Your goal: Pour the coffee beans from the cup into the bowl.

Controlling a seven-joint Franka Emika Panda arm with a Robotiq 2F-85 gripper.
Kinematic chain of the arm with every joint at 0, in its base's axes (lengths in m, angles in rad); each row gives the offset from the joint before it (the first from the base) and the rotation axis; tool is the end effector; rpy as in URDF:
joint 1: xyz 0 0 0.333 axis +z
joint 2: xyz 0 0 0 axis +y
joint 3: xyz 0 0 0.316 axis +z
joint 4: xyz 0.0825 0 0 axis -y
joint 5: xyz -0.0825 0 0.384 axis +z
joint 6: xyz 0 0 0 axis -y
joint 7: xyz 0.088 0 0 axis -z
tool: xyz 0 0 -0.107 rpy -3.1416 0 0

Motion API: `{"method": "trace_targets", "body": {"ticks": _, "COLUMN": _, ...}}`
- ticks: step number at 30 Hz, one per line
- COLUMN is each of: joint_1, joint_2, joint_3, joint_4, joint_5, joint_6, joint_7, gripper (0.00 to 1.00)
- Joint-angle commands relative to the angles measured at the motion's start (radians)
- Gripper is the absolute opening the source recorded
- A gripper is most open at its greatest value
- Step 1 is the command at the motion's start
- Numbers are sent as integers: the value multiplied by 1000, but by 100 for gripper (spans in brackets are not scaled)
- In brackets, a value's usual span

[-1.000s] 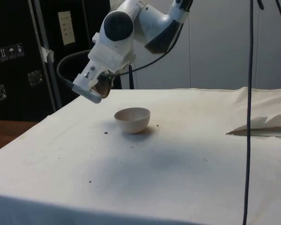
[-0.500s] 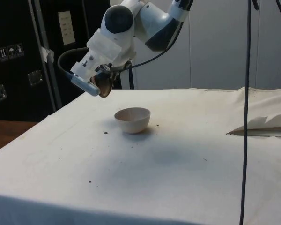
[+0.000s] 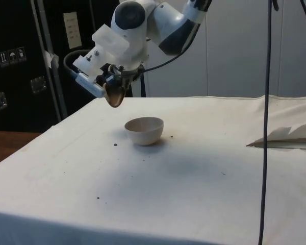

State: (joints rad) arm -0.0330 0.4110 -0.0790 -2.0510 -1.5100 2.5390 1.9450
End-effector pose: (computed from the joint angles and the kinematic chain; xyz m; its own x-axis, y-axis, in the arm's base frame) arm 0.5924 -0.0539 0.2363 0.5390 -0.3927 0.7451 -0.7258 -0.6654 0.1744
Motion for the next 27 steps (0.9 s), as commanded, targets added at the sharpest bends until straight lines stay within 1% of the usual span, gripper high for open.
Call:
{"method": "trace_targets", "body": {"ticks": 1, "joint_1": -11, "joint_2": 1, "joint_3": 2, "joint_4": -4, "joint_5": 20, "joint_6": 25, "joint_7": -17, "gripper": 3}}
{"method": "trace_targets", "body": {"ticks": 5, "joint_1": -12, "joint_2": 2, "joint_3": -5, "joint_4": -6, "joint_5": 56, "joint_6": 44, "joint_7": -42, "gripper": 3}}
{"method": "trace_targets", "body": {"ticks": 6, "joint_1": -2, "joint_2": 2, "joint_3": -10, "joint_4": -1, "joint_5": 43, "joint_6": 24, "joint_7": -29, "gripper": 3}}
{"method": "trace_targets", "body": {"ticks": 7, "joint_1": -13, "joint_2": 3, "joint_3": -7, "joint_4": -6, "joint_5": 63, "joint_6": 48, "joint_7": -47, "gripper": 3}}
{"method": "trace_targets", "body": {"ticks": 8, "joint_1": -13, "joint_2": 4, "joint_3": -9, "joint_4": -7, "joint_5": 80, "joint_6": 57, "joint_7": -59, "gripper": 3}}
{"method": "trace_targets", "body": {"ticks": 10, "joint_1": -13, "joint_2": 4, "joint_3": -11, "joint_4": -7, "joint_5": 88, "joint_6": 60, "joint_7": -64, "gripper": 3}}
{"method": "trace_targets", "body": {"ticks": 11, "joint_1": -14, "joint_2": 5, "joint_3": -13, "joint_4": -8, "joint_5": 105, "joint_6": 67, "joint_7": -76, "gripper": 3}}
{"method": "trace_targets", "body": {"ticks": 14, "joint_1": -15, "joint_2": 6, "joint_3": -17, "joint_4": -8, "joint_5": 133, "joint_6": 78, "joint_7": -96, "gripper": 3}}
{"method": "trace_targets", "body": {"ticks": 15, "joint_1": -3, "joint_2": 5, "joint_3": -22, "joint_4": -2, "joint_5": 113, "joint_6": 55, "joint_7": -78, "gripper": 3}}
{"method": "trace_targets", "body": {"ticks": 16, "joint_1": -15, "joint_2": 7, "joint_3": -18, "joint_4": -9, "joint_5": 142, "joint_6": 80, "joint_7": -101, "gripper": 3}}
{"method": "trace_targets", "body": {"ticks": 22, "joint_1": -18, "joint_2": 13, "joint_3": -24, "joint_4": -8, "joint_5": 210, "joint_6": 101, "joint_7": -150, "gripper": 3}}
{"method": "trace_targets", "body": {"ticks": 23, "joint_1": -6, "joint_2": 10, "joint_3": -30, "joint_4": -3, "joint_5": 191, "joint_6": 79, "joint_7": -133, "gripper": 3}}
{"method": "trace_targets", "body": {"ticks": 24, "joint_1": -18, "joint_2": 14, "joint_3": -25, "joint_4": -7, "joint_5": 218, "joint_6": 103, "joint_7": -157, "gripper": 3}}
{"method": "trace_targets", "body": {"ticks": 27, "joint_1": -19, "joint_2": 17, "joint_3": -29, "joint_4": -7, "joint_5": 246, "joint_6": 112, "joint_7": -176, "gripper": 3}}
